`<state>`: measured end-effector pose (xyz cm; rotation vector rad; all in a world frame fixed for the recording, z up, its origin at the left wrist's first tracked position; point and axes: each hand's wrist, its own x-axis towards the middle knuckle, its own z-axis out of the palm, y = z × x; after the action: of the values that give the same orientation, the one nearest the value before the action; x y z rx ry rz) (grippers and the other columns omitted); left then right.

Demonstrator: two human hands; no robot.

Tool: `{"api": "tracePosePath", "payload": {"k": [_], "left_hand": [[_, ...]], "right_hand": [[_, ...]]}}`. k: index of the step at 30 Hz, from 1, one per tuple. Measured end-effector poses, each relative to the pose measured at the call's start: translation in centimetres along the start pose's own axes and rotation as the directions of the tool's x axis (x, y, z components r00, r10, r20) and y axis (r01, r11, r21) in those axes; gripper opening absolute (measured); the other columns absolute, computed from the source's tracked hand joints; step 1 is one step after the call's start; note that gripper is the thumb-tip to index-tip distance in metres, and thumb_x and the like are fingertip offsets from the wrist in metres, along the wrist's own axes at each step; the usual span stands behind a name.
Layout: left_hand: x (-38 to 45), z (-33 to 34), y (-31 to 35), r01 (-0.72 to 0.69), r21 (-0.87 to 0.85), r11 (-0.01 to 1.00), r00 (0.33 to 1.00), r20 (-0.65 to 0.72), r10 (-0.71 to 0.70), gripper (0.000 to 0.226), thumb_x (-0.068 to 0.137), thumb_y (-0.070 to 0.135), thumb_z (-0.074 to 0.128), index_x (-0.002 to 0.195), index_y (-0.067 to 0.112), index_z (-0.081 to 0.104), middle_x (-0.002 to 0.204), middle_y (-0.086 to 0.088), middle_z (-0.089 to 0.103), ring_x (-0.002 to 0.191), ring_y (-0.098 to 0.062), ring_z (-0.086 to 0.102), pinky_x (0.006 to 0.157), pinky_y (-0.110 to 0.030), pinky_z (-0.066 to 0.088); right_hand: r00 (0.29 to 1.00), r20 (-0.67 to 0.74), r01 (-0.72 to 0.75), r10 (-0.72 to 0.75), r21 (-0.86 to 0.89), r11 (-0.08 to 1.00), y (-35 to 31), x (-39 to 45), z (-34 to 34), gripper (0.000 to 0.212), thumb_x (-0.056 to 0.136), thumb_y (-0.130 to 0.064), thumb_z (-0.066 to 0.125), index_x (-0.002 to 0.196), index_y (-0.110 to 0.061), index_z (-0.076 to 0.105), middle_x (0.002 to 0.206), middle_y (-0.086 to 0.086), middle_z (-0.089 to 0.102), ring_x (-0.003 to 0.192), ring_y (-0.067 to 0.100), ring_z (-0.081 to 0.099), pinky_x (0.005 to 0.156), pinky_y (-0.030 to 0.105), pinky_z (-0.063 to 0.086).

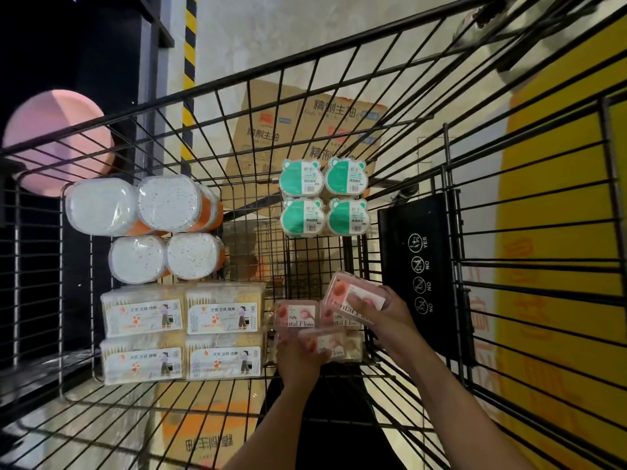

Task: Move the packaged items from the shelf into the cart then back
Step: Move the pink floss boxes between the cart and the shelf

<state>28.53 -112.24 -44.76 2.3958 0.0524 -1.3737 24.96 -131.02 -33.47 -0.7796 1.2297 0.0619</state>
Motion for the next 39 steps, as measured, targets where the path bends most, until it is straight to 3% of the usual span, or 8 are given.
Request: {"api": "tracePosePath", "payload": {"k": [5, 7, 10, 15, 21, 28, 33, 39], "left_hand": [[-2.4, -3.7, 5.2, -0.070, -0.327, 0.942, 0.997, 0.018, 0.081, 0.052, 0.078, -0.002, 0.069, 0.109, 0.026, 0.038, 0.103, 0.001, 0.058, 0.094, -0.022, 0.064, 0.068, -0.033, 0.060], [-2.6, -4.7, 6.3, -0.053, -0.341, 0.938, 0.997, 0.031, 0.068, 0.047, 0.074, 0.005, 0.074, 0.100, 0.027, 0.042, 0.107, -0.004, 0.058, 0.097, -0.024, 0.063, 0.076, -0.045, 0.058], [-3.0, -6.3, 7.6, -0.117, -0.307, 0.945, 0.984, 0.094, 0.152, 0.042, 0.075, 0.024, 0.076, 0.108, 0.017, 0.051, 0.106, -0.008, 0.063, 0.085, -0.015, 0.068, 0.063, -0.027, 0.058], [-6.3, -11.4, 10.0, -0.227, -0.451, 0.863, 0.967, -0.001, 0.254, 0.046, 0.078, 0.004, 0.074, 0.104, 0.033, 0.049, 0.100, -0.001, 0.064, 0.079, -0.017, 0.070, 0.059, -0.033, 0.059], [-10.4, -18.2, 10.3, -0.300, -0.603, 0.739, 0.950, -0.123, 0.286, 0.043, 0.077, 0.003, 0.074, 0.109, 0.018, 0.050, 0.107, -0.014, 0.066, 0.088, -0.029, 0.070, 0.070, -0.040, 0.060], [-17.8, -24.2, 7.9, -0.371, -0.784, 0.498, 0.928, -0.338, 0.159, 0.099, 0.040, 0.043, 0.094, 0.127, 0.028, 0.049, 0.130, -0.012, 0.056, 0.109, -0.032, 0.063, 0.090, -0.053, 0.052], [-23.6, -26.0, 4.7, -0.508, -0.788, 0.349, 0.846, -0.532, 0.031, 0.059, 0.067, 0.014, 0.082, 0.119, 0.022, 0.055, 0.108, -0.007, 0.068, 0.098, -0.025, 0.068, 0.088, -0.050, 0.054], [-30.1, -27.3, -1.1, -0.629, -0.748, 0.211, 0.740, -0.659, -0.130, 0.041, 0.078, 0.000, 0.073, 0.113, 0.013, 0.058, 0.105, -0.012, 0.069, 0.095, -0.029, 0.068, 0.078, -0.039, 0.057]], "right_hand": [[1.000, 0.006, 0.016, -0.016, -0.002, 1.000, -0.5, -0.2, 0.0, 0.043, 0.073, -0.017, 0.077, 0.110, -0.010, 0.057, 0.097, 0.006, 0.072, 0.082, 0.017, 0.071, 0.062, 0.028, 0.055], [0.999, 0.006, 0.033, -0.033, -0.008, 0.999, -0.9, -0.4, -0.1, 0.046, 0.070, -0.019, 0.077, 0.111, -0.009, 0.057, 0.098, 0.007, 0.071, 0.085, 0.019, 0.071, 0.066, 0.030, 0.056], [0.998, 0.016, 0.059, -0.058, -0.009, 0.998, -2.1, -1.0, 0.0, 0.044, 0.071, -0.019, 0.077, 0.109, -0.011, 0.058, 0.097, 0.007, 0.071, 0.084, 0.019, 0.070, 0.067, 0.030, 0.056], [0.989, 0.078, 0.129, -0.125, -0.052, 0.990, -4.8, -2.9, 0.5, 0.033, 0.080, -0.013, 0.071, 0.108, -0.013, 0.056, 0.100, 0.011, 0.069, 0.085, 0.020, 0.071, 0.066, 0.032, 0.058], [0.944, 0.241, 0.266, -0.225, -0.154, 0.952, -8.3, -7.0, 2.1, 0.072, 0.064, -0.040, 0.085, 0.122, -0.017, 0.050, 0.112, 0.009, 0.068, 0.097, 0.019, 0.069, 0.077, 0.031, 0.057], [0.855, 0.475, 0.361, -0.207, -0.259, 0.896, -11.9, -11.7, 6.6, 0.060, 0.062, -0.024, 0.079, 0.116, -0.015, 0.056, 0.111, 0.009, 0.069, 0.102, 0.024, 0.067, 0.087, 0.039, 0.054], [0.743, 0.643, 0.523, -0.186, -0.383, 0.762, -12.3, -15.7, 11.1, 0.079, 0.053, -0.055, 0.086, 0.120, -0.022, 0.058, 0.110, 0.001, 0.070, 0.102, 0.022, 0.067, 0.091, 0.044, 0.052], [0.592, 0.798, 0.649, -0.113, -0.389, 0.654, -9.0, -21.5, 16.9, 0.060, 0.063, -0.043, 0.085, 0.114, -0.023, 0.060, 0.102, -0.005, 0.073, 0.097, 0.014, 0.068, 0.076, 0.024, 0.054]]}}
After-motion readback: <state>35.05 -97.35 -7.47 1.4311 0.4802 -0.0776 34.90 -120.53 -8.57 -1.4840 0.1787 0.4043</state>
